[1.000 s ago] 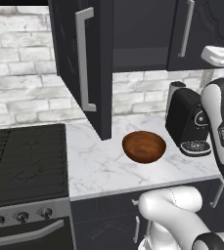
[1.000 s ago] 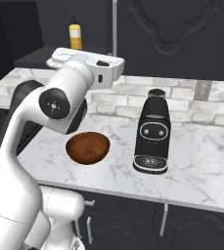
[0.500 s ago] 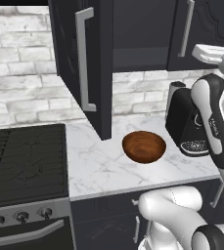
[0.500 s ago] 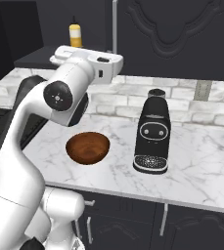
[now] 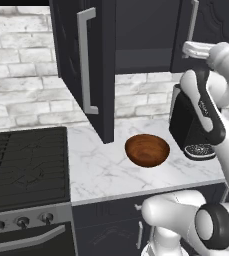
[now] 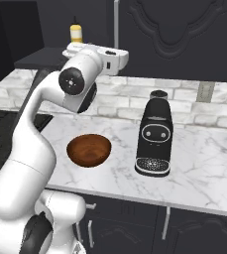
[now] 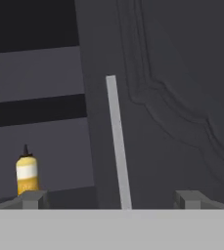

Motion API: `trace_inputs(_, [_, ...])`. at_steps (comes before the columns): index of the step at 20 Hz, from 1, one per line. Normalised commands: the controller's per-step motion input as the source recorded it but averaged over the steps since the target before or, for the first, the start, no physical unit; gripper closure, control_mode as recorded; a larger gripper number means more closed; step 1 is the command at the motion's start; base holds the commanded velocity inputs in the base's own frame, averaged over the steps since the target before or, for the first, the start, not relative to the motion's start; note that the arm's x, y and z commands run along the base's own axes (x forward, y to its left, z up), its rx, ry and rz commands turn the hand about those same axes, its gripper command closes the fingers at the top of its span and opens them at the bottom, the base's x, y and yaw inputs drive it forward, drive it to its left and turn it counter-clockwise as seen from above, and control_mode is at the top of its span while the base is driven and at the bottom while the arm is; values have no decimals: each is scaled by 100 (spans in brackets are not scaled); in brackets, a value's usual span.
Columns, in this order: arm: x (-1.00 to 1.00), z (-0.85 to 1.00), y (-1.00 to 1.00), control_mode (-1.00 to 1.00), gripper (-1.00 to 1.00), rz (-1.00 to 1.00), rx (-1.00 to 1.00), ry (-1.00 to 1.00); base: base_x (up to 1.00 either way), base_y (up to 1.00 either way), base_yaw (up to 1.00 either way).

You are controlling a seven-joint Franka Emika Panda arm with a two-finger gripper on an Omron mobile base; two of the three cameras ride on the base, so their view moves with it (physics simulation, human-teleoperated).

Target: Open the cabinet. Pick the apple and banana from the cabinet and place them into the bowl. Then close the cabinet.

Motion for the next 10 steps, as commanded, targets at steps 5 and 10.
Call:
trace_inputs(5, [94, -13, 0, -100, -100, 0, 1, 8, 0, 0, 0])
trace_inputs(10, [100, -26, -3, -100, -100, 0, 3, 8, 0, 0, 0])
